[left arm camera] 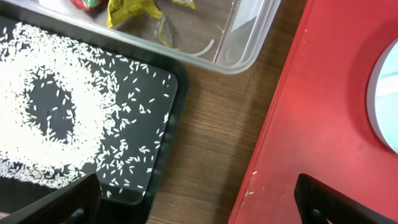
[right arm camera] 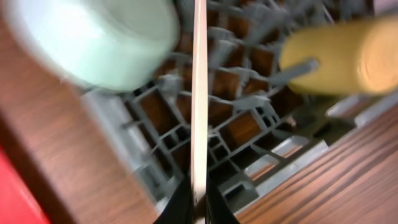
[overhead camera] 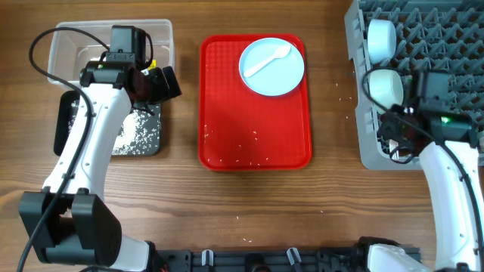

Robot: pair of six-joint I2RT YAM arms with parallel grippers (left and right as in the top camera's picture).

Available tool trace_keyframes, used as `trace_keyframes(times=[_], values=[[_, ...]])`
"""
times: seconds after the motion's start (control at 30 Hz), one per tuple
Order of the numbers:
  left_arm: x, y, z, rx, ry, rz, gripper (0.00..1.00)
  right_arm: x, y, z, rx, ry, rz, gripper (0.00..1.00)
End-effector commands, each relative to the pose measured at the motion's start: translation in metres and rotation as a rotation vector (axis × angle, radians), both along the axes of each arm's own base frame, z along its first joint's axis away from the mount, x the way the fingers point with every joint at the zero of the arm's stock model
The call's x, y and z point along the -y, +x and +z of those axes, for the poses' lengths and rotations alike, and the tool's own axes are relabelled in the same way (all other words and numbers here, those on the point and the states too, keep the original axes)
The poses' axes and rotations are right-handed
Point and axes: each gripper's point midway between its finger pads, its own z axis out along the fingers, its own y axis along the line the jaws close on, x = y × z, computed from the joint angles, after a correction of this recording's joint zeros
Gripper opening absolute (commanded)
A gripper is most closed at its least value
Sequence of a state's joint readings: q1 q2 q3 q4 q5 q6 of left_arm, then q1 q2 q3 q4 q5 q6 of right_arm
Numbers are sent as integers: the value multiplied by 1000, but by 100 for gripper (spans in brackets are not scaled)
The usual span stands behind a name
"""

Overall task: Sort waste into correct bins and load items into the dishwasher rack
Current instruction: 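Carry the fork right and insert it upright into the rack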

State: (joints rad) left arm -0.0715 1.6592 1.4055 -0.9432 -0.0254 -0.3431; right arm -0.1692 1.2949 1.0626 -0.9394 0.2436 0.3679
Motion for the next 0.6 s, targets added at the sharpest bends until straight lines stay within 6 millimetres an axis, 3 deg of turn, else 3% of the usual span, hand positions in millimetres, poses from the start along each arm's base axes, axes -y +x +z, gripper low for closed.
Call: trace_keyframes(times=[0.0,0.17,0.4,0.57], values=[[-2,0,-3,-9,-1,15,100,20,-16,-16,49,88,-274,4],[-2,0,-3,-9,-1,15,100,42,-49,-21,105,94,-748,4],[-2,0,-3,-9,-1,15,100,42,-52,-22,193,157,-993,4],[-2,0,-3,-9,-1,15,100,45,-41,-19,256,177,-1026,4]])
